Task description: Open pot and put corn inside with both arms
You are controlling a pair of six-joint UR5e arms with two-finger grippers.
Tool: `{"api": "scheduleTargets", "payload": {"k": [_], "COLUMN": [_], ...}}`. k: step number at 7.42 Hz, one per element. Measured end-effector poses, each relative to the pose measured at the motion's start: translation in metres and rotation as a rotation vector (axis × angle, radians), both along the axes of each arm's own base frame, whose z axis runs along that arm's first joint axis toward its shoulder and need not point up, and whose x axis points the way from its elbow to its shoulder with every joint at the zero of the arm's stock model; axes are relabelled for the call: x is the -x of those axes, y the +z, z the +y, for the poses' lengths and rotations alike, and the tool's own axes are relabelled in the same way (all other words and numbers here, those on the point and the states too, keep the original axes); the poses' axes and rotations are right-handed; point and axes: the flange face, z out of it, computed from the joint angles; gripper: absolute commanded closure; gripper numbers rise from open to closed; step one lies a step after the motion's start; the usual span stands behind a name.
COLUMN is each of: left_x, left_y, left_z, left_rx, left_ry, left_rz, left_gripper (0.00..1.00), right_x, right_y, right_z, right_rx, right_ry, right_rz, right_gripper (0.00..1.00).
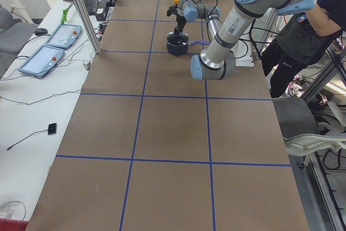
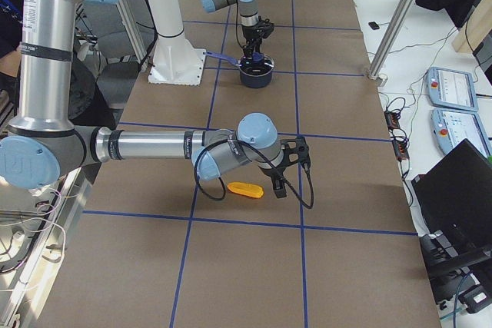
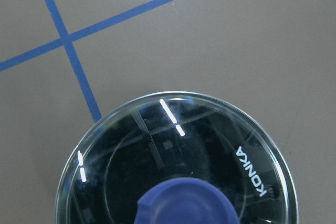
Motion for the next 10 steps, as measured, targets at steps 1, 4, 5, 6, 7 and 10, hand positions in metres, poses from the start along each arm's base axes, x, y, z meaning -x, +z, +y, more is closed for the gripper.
{"api": "scheduleTargets", "payload": {"k": [1, 4, 5, 6, 7, 10], "left_x": [0.002, 0.024, 0.043, 0.068, 0.103, 0.24], "left_y": [-0.003, -0.008, 0.001, 0.017, 0.043, 0.172], "left_z": [0.001, 0.002, -0.003, -0.011, -0.027, -0.088], "left_rx": [-0.003, -0.027, -0.054, -0.093, -0.132, -0.216], "left_ry": [0.0, 0.002, 0.007, 0.019, 0.045, 0.169], "left_rz": [0.005, 0.038, 0.037, 0.019, -0.008, -0.128], "left_gripper": [0.93, 1.0, 1.0, 1.0, 1.0, 1.0], "right_x": [0.0, 0.002, 0.002, 0.003, 0.004, 0.006], "right_y": [0.0, -0.001, -0.002, -0.003, -0.004, -0.005], "right_z": [0.0, -0.001, -0.002, -0.004, -0.005, -0.007], "right_rx": [-0.001, -0.002, -0.004, -0.007, -0.009, -0.011], "right_ry": [-0.001, -0.004, -0.005, -0.006, -0.007, -0.01], "right_rz": [0.0, -0.001, 0.0, 0.001, 0.002, 0.006], "right_gripper": [0.0, 0.0, 0.0, 0.0, 0.0, 0.0]}}
